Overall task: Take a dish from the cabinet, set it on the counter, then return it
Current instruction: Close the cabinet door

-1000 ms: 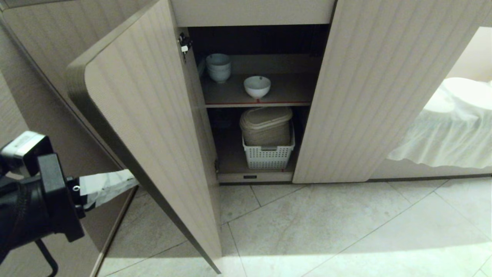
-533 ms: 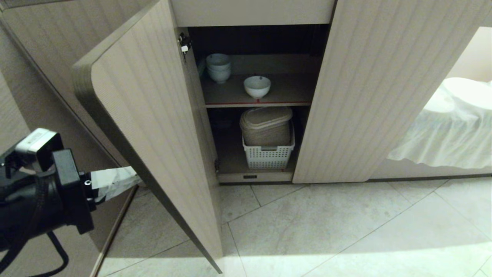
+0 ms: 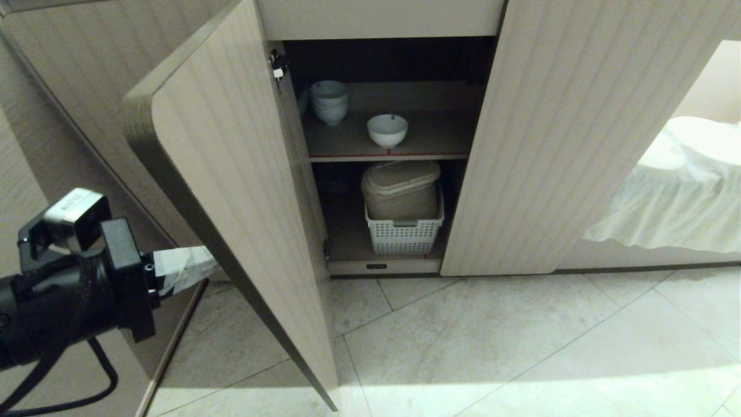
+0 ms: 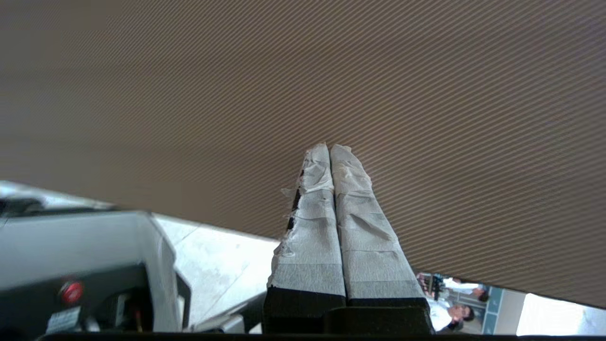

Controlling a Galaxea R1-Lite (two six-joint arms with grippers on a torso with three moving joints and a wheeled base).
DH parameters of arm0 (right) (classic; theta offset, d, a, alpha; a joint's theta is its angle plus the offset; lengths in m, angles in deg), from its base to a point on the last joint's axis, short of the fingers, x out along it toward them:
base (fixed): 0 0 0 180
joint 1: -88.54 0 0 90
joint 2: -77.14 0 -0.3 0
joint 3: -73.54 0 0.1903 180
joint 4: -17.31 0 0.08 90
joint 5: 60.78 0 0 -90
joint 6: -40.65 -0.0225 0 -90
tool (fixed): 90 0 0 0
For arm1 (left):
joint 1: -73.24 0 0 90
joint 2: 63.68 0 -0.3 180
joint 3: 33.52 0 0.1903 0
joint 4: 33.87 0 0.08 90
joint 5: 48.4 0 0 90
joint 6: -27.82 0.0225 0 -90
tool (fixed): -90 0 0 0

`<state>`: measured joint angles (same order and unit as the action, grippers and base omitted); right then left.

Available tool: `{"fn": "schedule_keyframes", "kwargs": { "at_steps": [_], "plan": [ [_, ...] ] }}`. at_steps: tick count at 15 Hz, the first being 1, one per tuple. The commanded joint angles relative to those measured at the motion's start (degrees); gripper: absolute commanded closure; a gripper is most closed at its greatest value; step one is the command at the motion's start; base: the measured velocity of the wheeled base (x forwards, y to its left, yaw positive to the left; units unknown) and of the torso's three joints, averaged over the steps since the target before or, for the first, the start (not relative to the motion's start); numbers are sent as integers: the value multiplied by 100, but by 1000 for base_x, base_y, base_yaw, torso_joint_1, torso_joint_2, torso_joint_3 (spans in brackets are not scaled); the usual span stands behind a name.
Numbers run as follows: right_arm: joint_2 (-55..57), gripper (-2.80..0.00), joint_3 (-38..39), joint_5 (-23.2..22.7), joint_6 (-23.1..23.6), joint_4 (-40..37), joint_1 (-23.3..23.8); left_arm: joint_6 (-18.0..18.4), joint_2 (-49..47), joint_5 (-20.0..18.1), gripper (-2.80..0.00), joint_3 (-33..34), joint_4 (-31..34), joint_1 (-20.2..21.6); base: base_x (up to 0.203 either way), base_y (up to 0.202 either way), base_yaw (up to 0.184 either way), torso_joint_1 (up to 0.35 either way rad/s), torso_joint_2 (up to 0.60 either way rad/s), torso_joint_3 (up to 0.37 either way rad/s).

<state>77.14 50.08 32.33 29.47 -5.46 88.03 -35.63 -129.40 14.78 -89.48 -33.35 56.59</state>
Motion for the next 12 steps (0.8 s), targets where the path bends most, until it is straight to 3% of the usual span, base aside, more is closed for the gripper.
{"fn": "schedule_keyframes", "kwargs": {
  "at_steps": [1, 12],
  "plan": [
    [0, 0, 1, -4, -7, 2, -2, -44, -157, -16, 0, 18, -188, -48, 0, 0, 0, 0, 0, 0],
    [0, 0, 1, -4, -7, 2, -2, -27, -591, -8, 0, -282, -246, -128, 0, 0, 0, 0, 0, 0]
  ]
}}
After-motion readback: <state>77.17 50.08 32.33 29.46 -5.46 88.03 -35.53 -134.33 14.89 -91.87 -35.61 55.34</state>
